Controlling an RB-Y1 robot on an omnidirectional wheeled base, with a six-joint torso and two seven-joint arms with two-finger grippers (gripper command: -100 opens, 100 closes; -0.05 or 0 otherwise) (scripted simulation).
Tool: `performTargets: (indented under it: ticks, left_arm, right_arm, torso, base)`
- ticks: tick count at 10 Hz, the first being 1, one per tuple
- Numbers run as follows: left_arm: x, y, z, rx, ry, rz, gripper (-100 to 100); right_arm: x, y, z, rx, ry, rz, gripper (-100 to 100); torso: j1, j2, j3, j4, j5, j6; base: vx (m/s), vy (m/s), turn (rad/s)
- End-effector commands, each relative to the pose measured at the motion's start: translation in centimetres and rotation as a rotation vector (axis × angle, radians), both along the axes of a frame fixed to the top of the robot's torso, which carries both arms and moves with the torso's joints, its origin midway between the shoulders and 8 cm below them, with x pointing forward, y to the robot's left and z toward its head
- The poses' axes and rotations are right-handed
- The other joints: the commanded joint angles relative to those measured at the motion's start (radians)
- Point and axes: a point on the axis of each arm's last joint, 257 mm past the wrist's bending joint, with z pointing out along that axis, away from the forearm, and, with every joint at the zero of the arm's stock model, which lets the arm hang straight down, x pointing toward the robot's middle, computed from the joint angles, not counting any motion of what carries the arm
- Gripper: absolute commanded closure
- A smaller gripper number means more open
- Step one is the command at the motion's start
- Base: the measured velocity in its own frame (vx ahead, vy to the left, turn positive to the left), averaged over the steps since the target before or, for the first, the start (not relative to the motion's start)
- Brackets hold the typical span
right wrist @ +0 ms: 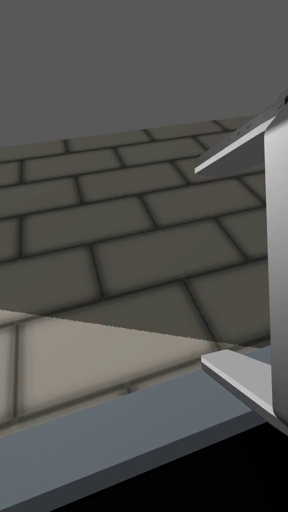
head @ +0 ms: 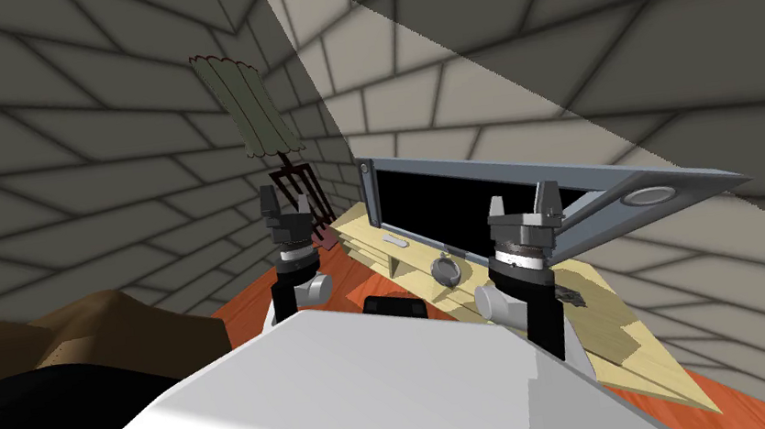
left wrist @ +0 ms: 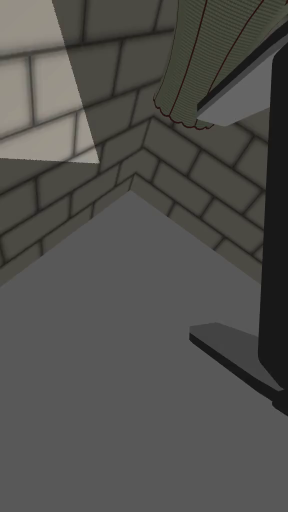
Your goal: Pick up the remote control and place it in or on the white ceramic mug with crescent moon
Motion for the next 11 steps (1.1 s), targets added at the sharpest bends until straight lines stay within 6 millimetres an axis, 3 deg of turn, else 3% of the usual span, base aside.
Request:
performTargets:
  ticks: [1, 7, 11]
  left_arm:
    - [0.0, 0.0, 0.0, 0.000, 0.000, 0.000, 0]
    - [0.0, 0.0, 0.0, 0.000, 0.000, 0.000, 0]
    - [0.0, 0.0, 0.0, 0.000, 0.000, 0.000, 0]
  right_arm:
    - [0.1, 0.7, 0.3, -0.042, -0.003, 0.010, -100]
    - [0.9, 5.7, 1.7, -0.311, -0.049, 0.026, -100]
    - [2.2, 10.0, 0.8, -0.541, -0.083, 0.028, -100]
  torso:
    - [0.000, 0.000, 0.000, 0.000, 0.000, 0.000]
    - [0.009, 0.001, 0.001, 0.000, 0.002, 0.000]
    - [0.011, 0.000, 0.000, 0.000, 0.003, 0.000]
  base:
    - [-0.011, 0.022, 0.018]
    - [-0.035, 0.106, 0.051]
    - [-0.009, 0.165, 0.099]
